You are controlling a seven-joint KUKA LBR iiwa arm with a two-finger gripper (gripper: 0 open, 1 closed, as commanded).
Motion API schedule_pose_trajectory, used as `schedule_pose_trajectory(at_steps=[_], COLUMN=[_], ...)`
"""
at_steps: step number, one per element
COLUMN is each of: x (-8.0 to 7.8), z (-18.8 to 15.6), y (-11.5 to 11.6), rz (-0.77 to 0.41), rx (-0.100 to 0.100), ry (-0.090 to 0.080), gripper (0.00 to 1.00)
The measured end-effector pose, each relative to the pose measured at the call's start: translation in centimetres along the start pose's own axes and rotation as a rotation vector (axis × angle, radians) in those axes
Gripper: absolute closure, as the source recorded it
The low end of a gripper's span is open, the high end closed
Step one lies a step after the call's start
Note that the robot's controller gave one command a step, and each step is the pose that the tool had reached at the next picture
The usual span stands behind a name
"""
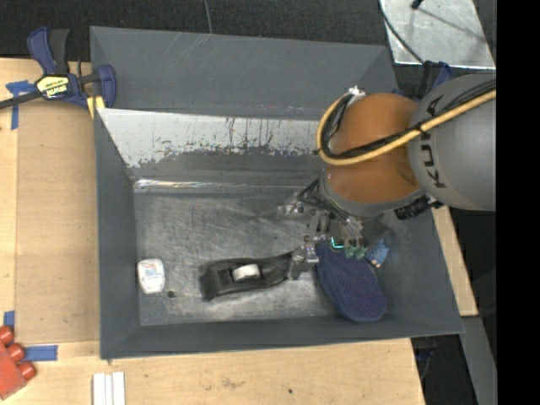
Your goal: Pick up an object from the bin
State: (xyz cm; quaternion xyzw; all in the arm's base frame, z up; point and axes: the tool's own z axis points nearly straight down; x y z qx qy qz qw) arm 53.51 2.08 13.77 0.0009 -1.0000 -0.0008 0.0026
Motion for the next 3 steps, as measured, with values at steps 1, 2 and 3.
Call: schedule_pose_trajectory(at_steps=[1,2,3], x=[3.1,3.1,1.1], z=[5.3,5.0,-7.8], y=[6.9,6.8,8.0], rz=[-0.109,-0.105,-0.317], rx=[0.003,0.004,0.003], ry=[0.002,0.002,-0.01], gripper=[0.0,1.0,1.0])
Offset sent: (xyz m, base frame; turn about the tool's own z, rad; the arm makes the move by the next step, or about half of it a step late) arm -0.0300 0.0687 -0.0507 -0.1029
